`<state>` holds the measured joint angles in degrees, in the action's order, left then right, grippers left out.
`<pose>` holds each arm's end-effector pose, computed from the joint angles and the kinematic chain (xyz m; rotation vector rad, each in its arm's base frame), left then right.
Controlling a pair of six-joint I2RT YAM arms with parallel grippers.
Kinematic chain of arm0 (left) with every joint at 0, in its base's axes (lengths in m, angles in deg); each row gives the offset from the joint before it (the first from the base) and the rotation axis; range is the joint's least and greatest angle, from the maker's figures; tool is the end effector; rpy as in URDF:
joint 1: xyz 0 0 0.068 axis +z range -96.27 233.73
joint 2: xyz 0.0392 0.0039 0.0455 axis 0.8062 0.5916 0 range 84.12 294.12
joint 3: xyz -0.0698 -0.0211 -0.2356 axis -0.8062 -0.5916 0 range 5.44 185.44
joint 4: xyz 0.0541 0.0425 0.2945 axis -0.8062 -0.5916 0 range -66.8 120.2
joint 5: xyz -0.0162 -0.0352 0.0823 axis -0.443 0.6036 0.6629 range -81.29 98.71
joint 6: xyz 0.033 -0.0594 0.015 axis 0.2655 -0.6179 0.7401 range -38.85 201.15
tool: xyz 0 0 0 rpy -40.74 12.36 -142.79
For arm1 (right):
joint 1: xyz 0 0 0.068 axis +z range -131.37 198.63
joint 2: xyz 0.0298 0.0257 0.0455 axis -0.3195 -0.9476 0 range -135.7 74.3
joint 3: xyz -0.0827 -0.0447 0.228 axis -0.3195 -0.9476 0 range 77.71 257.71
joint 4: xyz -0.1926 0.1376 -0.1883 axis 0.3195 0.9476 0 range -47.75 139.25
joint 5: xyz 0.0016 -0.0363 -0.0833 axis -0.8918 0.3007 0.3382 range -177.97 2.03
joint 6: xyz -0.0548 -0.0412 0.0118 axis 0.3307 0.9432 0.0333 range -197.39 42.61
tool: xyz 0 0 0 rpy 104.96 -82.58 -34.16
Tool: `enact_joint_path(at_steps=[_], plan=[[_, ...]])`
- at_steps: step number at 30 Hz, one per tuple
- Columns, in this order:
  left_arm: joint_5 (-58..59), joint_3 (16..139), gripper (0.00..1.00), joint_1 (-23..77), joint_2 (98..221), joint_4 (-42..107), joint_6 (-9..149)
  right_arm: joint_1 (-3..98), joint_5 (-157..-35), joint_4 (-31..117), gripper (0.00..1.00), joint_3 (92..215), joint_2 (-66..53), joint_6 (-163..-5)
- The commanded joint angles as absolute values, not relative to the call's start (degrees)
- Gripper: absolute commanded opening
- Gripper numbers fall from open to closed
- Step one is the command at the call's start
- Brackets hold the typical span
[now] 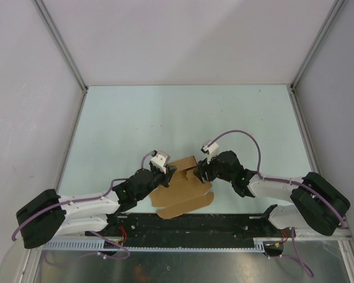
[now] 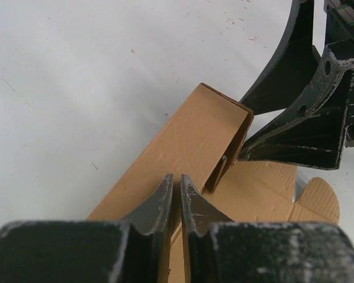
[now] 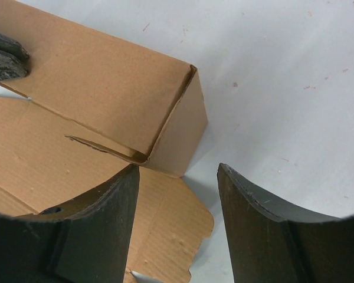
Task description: Fold the paper box
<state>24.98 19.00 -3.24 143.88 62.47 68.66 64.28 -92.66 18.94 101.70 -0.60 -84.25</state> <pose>0.1596 -0.2162 0.1206 0.5044 1.7753 -0.6020 0.2079 0.2194 0.0958 -0.7516 1.9771 0.6440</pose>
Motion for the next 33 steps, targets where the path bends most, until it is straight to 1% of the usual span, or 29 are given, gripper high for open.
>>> enact_joint_path(at_steps=[1,22,28,33], plan=[[24.1,18.7,0.14,-3.0,142.9,62.9,68.8,64.5,-95.6,13.1,0.6,102.0,-1.8,-83.0],[21.7,20.2,0.14,-3.0,143.5,62.9,69.5,64.9,-97.5,6.5,0.6,103.3,-7.1,-83.1],[21.5,20.3,0.15,-3.0,143.4,62.8,69.5,65.0,-97.2,4.4,0.57,104.1,-9.2,-83.6],[21.3,20.5,0.23,-3.0,143.0,62.8,69.5,65.6,-97.4,3.8,0.54,104.8,-10.9,-83.8]])
